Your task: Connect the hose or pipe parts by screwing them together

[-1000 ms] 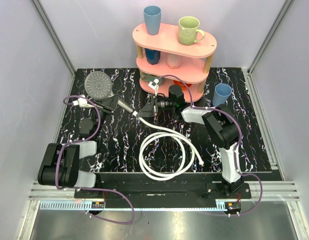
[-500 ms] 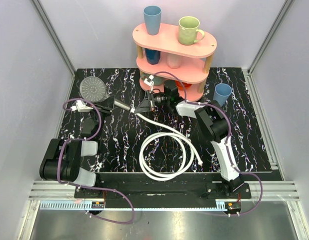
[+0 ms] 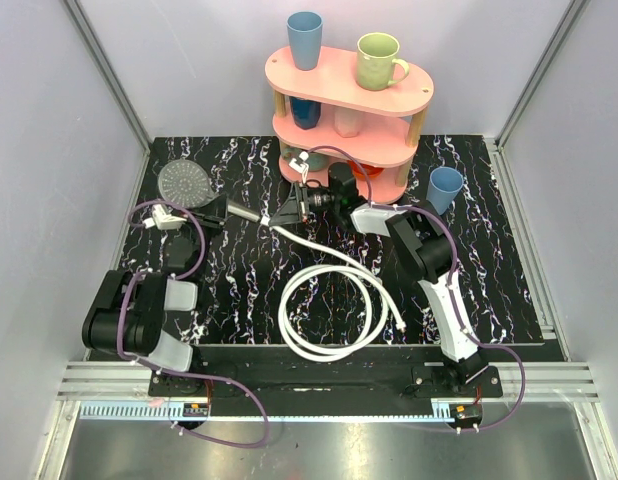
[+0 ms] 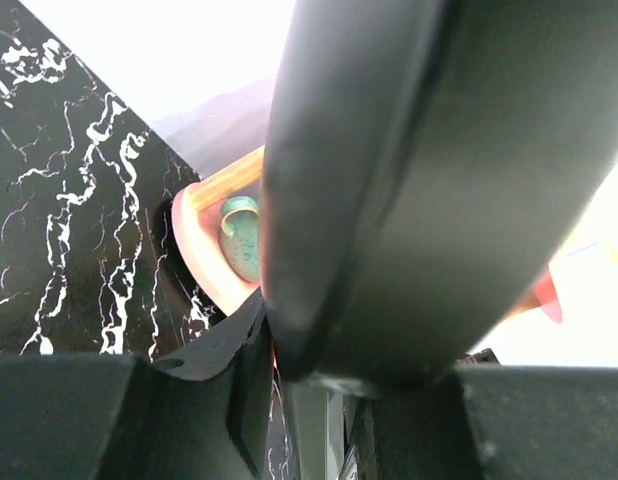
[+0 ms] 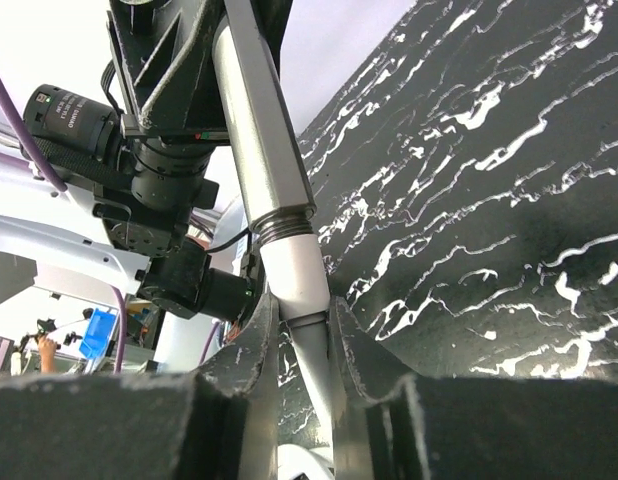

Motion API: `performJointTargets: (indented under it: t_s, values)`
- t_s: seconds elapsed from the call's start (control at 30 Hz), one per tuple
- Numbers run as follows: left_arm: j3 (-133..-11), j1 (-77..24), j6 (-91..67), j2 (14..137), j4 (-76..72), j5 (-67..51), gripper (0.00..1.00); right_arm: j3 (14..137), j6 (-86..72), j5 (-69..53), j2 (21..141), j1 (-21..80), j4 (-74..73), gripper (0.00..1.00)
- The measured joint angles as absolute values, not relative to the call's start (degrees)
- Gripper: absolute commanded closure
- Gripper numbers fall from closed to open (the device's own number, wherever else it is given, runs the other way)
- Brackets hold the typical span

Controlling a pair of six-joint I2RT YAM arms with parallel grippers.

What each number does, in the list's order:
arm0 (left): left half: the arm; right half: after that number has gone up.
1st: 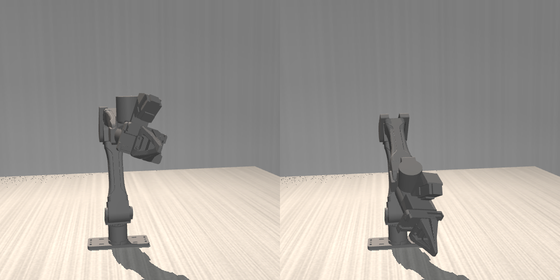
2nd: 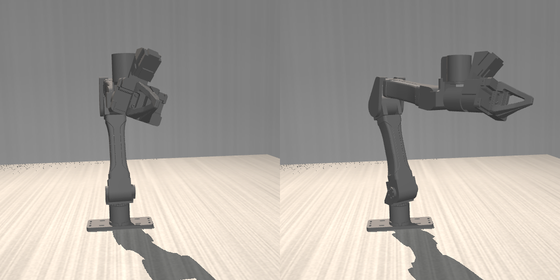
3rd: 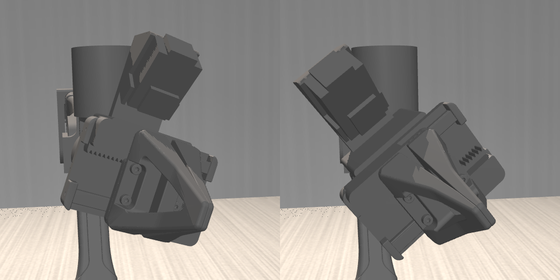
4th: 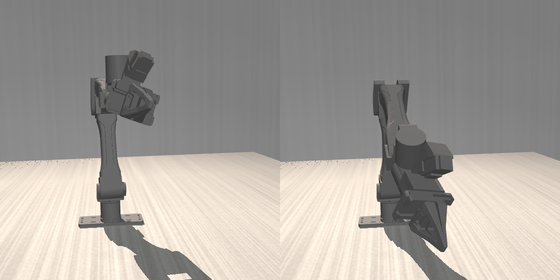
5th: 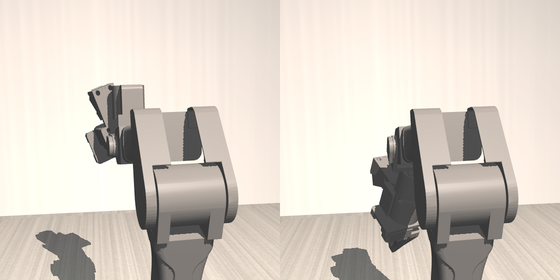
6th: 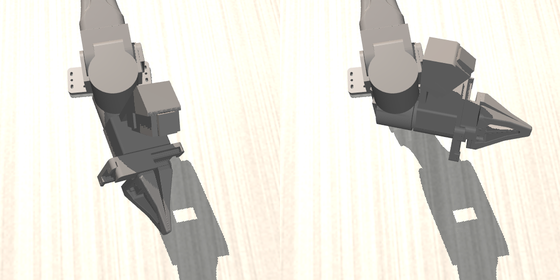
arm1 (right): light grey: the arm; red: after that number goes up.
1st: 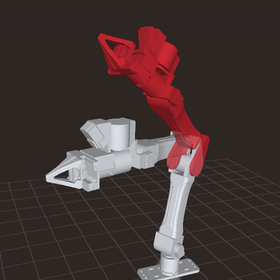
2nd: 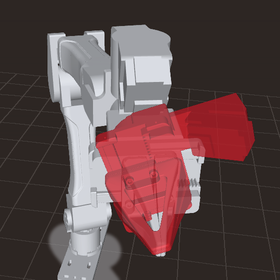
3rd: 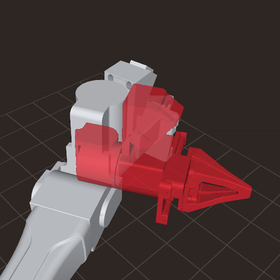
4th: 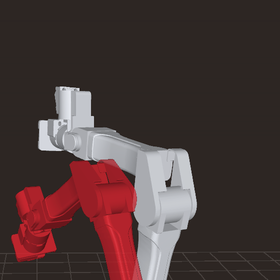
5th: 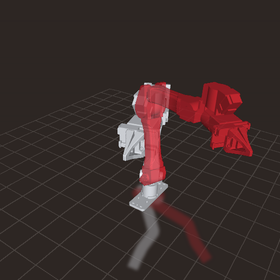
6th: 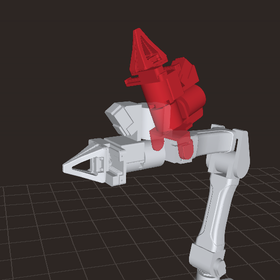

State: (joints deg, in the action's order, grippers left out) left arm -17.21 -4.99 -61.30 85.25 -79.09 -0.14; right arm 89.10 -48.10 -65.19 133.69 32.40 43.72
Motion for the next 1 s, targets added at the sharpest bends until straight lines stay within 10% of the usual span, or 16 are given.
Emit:
performJointTargets:
  t_s: [0.73, 1.0]
  values:
    - [-17.2, -5.5, -58.3, 90.2, -71.3, 2.9, 1.00, 80.4, -35.4, -53.1, 123.7, 27.6, 36.4, 0.27]
    - [-16.4, -5.6, -58.3, 88.2, -71.6, 3.5, 1.00, 67.9, -15.0, -43.9, 113.7, 30.1, 34.9, 0.23]
